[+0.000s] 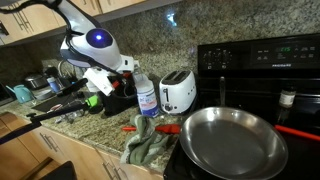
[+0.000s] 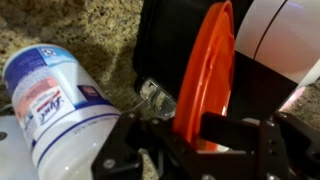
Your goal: Put the red lid on top of the coffee maker
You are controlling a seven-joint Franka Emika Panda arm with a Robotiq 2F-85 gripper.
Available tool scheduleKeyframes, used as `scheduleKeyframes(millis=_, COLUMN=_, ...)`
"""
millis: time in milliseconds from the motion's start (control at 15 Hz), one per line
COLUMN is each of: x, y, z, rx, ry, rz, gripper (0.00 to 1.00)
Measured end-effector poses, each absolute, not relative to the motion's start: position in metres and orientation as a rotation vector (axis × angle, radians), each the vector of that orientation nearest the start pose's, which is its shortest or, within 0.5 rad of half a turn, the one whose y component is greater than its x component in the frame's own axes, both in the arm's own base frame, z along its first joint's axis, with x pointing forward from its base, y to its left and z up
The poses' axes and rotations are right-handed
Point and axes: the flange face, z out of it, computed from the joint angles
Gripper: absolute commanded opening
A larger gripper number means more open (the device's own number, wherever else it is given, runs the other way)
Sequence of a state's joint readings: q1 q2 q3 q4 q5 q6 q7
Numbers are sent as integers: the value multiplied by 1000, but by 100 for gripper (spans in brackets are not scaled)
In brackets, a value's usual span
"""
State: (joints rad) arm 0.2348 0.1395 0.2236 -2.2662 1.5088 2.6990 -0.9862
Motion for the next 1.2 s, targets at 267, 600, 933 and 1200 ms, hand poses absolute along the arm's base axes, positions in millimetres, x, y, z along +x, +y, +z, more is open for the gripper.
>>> scheduleKeyframes(millis=267, x=505, y=216, z=329, rx=-2275, ry=-140, rz=-741, gripper=0)
scheduleKeyframes(millis=600, x=510, y=221, z=341, rx=-2196, ry=-183, rz=-955, gripper=0)
scheduleKeyframes(millis=933, x=510, y=221, z=328, rx=-2183, ry=-156, rz=-1024, gripper=0)
scheduleKeyframes(millis=1200, x=513, y=218, z=325, rx=-2176, ry=-123, rz=-1028, gripper=0)
